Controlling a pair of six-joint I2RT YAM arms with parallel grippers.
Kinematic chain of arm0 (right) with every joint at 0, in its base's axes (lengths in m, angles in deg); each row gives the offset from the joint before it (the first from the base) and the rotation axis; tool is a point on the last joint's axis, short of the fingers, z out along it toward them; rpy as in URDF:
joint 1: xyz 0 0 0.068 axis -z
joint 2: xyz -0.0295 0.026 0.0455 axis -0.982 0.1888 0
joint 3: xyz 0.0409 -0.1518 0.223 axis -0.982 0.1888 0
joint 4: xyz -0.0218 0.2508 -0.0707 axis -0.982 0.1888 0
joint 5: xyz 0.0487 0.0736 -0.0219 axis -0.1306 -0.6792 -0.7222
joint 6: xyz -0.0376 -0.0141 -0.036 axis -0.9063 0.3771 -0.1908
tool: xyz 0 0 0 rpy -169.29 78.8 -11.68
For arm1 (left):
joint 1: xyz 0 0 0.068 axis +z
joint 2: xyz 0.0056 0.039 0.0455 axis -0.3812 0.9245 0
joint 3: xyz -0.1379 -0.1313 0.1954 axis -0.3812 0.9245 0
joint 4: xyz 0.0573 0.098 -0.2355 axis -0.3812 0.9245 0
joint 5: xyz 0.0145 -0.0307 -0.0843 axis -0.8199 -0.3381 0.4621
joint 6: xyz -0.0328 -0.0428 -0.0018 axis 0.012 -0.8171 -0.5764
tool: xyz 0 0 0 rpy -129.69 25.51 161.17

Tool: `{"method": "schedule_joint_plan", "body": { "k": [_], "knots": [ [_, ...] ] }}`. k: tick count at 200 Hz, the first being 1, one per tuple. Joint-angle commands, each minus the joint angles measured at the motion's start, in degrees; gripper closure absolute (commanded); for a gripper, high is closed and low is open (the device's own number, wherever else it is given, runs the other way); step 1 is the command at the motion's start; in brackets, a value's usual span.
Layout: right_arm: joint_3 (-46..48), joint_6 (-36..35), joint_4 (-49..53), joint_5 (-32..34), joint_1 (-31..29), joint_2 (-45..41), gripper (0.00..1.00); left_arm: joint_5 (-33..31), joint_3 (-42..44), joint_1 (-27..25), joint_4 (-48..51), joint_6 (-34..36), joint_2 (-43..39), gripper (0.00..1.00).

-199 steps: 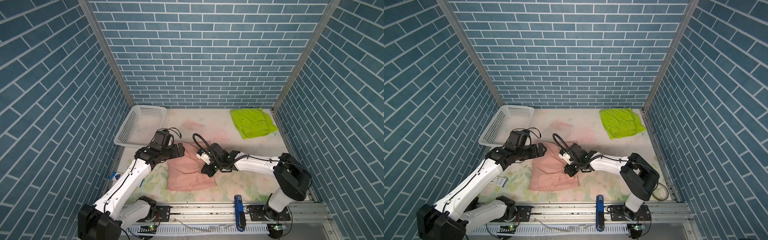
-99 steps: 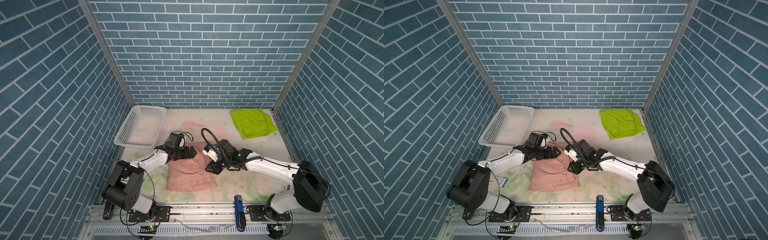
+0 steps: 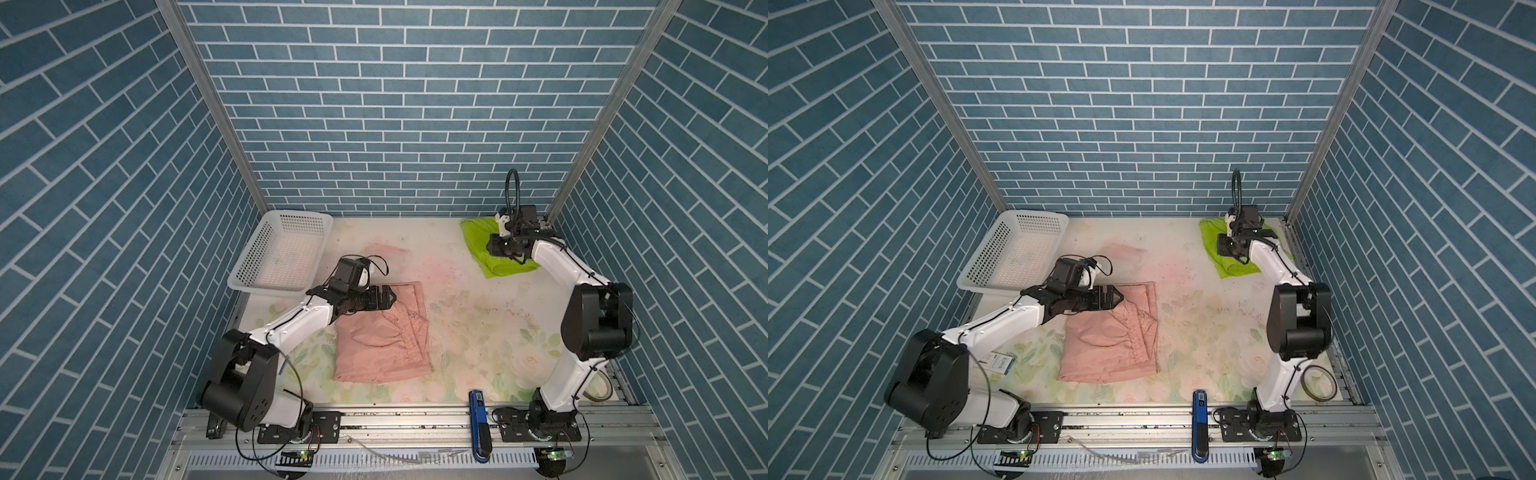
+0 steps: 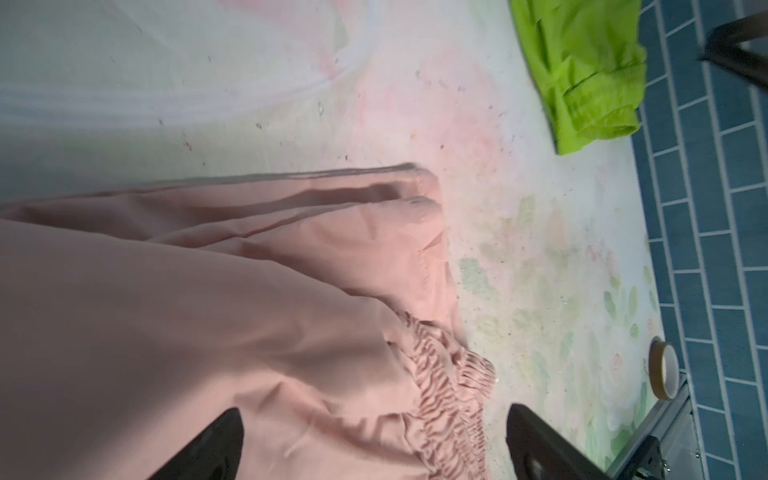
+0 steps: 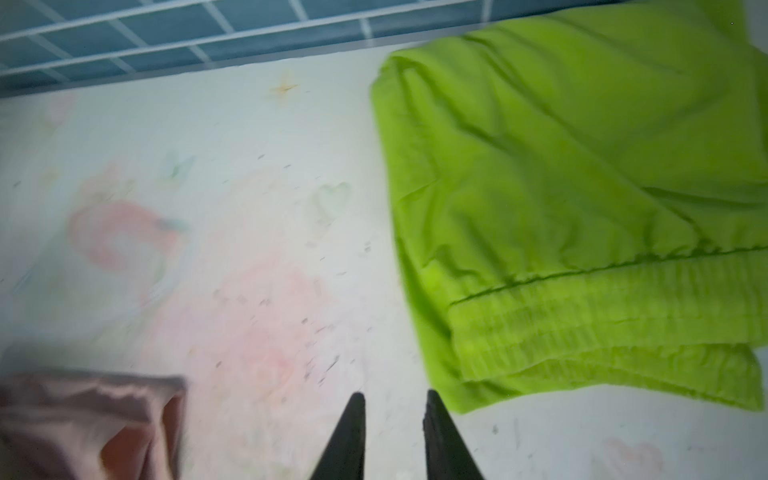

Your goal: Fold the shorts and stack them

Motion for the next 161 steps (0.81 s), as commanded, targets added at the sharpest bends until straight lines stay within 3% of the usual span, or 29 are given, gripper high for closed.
{"method": "schedule_joint_plan", "body": {
  "k": [1,37,45,81,116,161],
  "knots": [
    [-9.5,-0.1,6.5,1.2,1.5,7.5,0.76,-3.7,0.3,-0.1,7.4,1.4,-5.8,0.0],
    [-21.4,0.1,11.3,1.8,4.6,20.2,0.89,-13.8,3.0,1.0,16.5,0.3,-15.8,0.0],
    [-22.6,0.0,11.5,1.7,5.0,21.7,0.95,-14.3,4.3,1.7,17.0,-0.5,-17.8,0.0],
    [-26.9,-0.8,15.4,2.1,5.4,26.6,0.98,-12.5,10.7,4.3,16.2,-2.2,-23.9,0.0],
    [-21.7,-0.9,15.4,0.1,5.5,25.6,1.0,-12.9,12.2,6.2,17.9,-2.3,-25.5,0.0],
    [-4.7,1.1,9.1,-0.7,5.5,16.9,1.0,-12.0,13.0,6.6,17.0,-0.7,-25.4,0.0]
  ]
}}
